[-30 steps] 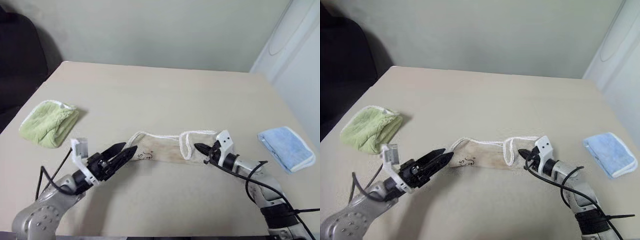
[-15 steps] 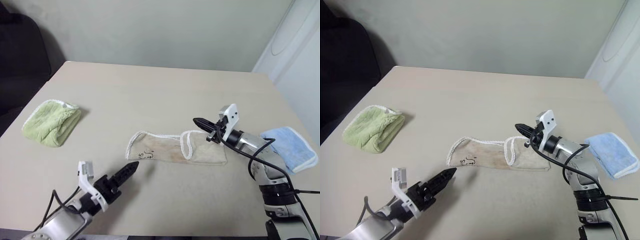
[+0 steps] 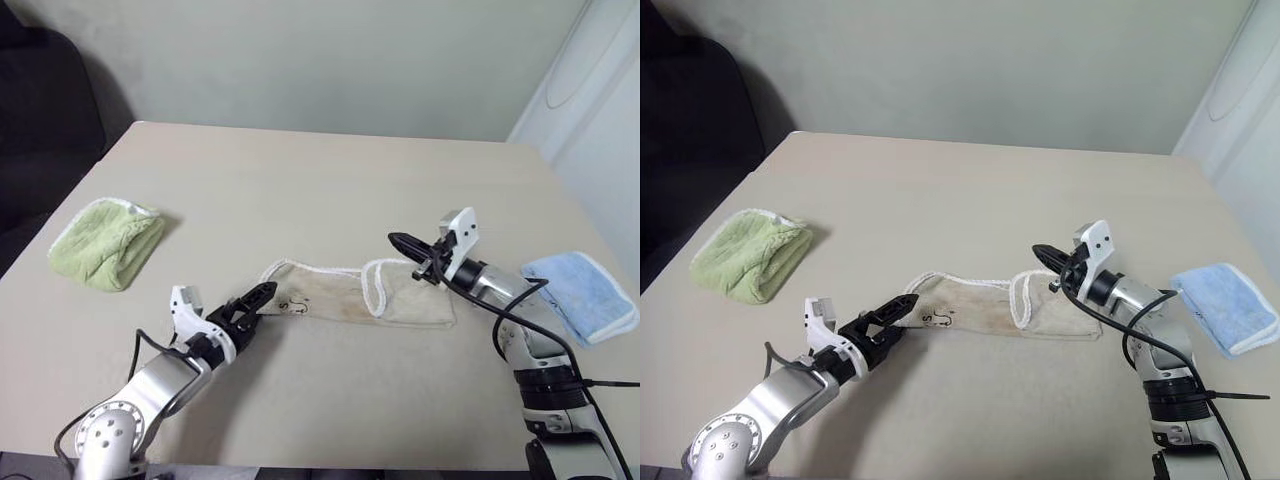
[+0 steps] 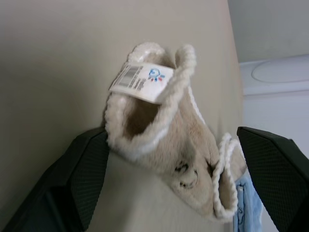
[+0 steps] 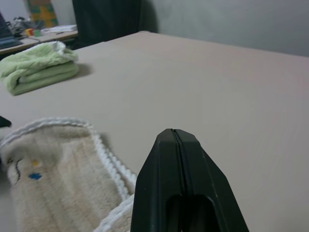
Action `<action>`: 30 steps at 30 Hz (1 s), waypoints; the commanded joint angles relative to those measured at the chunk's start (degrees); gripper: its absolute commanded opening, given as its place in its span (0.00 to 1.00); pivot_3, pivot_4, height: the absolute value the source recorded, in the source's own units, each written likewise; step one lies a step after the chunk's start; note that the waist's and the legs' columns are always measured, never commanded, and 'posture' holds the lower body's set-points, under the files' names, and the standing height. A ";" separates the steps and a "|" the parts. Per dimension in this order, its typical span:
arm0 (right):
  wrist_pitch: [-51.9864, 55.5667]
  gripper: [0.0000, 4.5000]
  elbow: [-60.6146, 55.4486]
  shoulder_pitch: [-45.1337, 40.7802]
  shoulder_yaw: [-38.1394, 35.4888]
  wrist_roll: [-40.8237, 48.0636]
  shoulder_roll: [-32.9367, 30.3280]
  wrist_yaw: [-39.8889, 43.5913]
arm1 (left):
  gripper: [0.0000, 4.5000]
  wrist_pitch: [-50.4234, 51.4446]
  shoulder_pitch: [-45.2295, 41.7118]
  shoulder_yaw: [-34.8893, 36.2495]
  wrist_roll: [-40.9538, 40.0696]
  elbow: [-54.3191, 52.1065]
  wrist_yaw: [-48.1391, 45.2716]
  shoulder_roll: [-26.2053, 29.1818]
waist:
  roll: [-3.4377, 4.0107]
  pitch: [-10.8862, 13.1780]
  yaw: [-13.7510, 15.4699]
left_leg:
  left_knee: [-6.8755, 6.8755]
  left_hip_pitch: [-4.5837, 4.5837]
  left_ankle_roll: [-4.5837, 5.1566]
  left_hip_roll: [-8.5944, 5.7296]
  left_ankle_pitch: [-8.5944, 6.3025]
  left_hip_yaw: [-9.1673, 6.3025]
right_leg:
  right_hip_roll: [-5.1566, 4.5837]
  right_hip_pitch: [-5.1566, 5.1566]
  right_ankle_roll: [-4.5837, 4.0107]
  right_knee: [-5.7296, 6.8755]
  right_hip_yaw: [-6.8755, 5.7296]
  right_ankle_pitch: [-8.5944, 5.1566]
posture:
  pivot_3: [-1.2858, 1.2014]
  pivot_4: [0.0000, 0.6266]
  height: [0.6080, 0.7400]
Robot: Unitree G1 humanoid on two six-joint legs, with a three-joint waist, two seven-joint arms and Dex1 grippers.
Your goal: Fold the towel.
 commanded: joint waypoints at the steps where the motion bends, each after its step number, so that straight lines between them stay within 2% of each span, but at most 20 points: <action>1: -1.47 0.00 -1.83 -1.85 -4.36 0.80 -0.27 -2.27 | 1.00 -0.58 -2.53 -0.68 1.03 1.96 0.98 -1.16 | 0.02 0.02 0.16 | -0.01 0.01 0.03 -0.01 0.02 0.00 | 0.00 0.03 -0.02 0.00 0.00 0.01 | 0.52 0.24 1.00; 4: -1.32 0.00 -1.93 -2.20 -5.00 0.67 -0.27 -2.60 | 0.87 -0.01 -3.45 -0.42 1.56 3.03 0.72 -1.36 | 0.01 0.03 0.18 | -0.01 0.02 0.09 -0.07 0.09 0.03 | -0.01 0.06 -0.02 0.00 0.01 0.01 | 0.52 0.24 1.00; 15: -1.60 0.00 -2.04 -1.86 -5.58 0.49 0.12 -2.81 | 0.01 1.26 -4.80 0.52 2.83 2.78 -3.19 -0.39 | -0.04 0.10 0.13 | -0.03 0.01 0.04 -0.06 0.04 0.01 | 0.02 0.03 -0.01 -0.01 0.00 0.01 | 0.52 0.24 1.00; 22: -1.88 0.00 -1.59 -2.20 -6.39 0.27 -0.40 -3.06 | 0.01 3.47 -9.60 -0.20 5.02 -2.88 -11.72 3.37 | -0.21 0.21 0.16 | -0.01 -0.04 0.05 -0.06 0.06 -0.03 | 0.02 0.01 -0.02 -0.04 0.00 0.01 | 0.52 0.24 1.00; 25: -2.65 0.00 -0.10 -2.53 -7.88 -0.32 -1.64 -3.31 | 0.01 6.93 -17.36 -5.44 7.22 -4.90 -15.77 5.02 | -0.21 0.22 0.39 | 0.01 -0.12 0.11 -0.14 0.10 -0.06 | -0.01 0.03 -0.05 -0.06 -0.01 0.03 | 0.52 0.24 1.00; 30: -4.43 0.00 2.60 -3.62 -9.98 -1.19 -3.29 -3.89 | 0.01 13.11 -32.07 -15.43 13.57 1.22 -22.24 3.12 | -0.21 0.23 0.65 | 0.13 -0.36 0.35 -0.63 0.28 -0.22 | -0.30 -0.01 -0.22 -0.08 0.06 0.14 | 0.52 0.24 1.00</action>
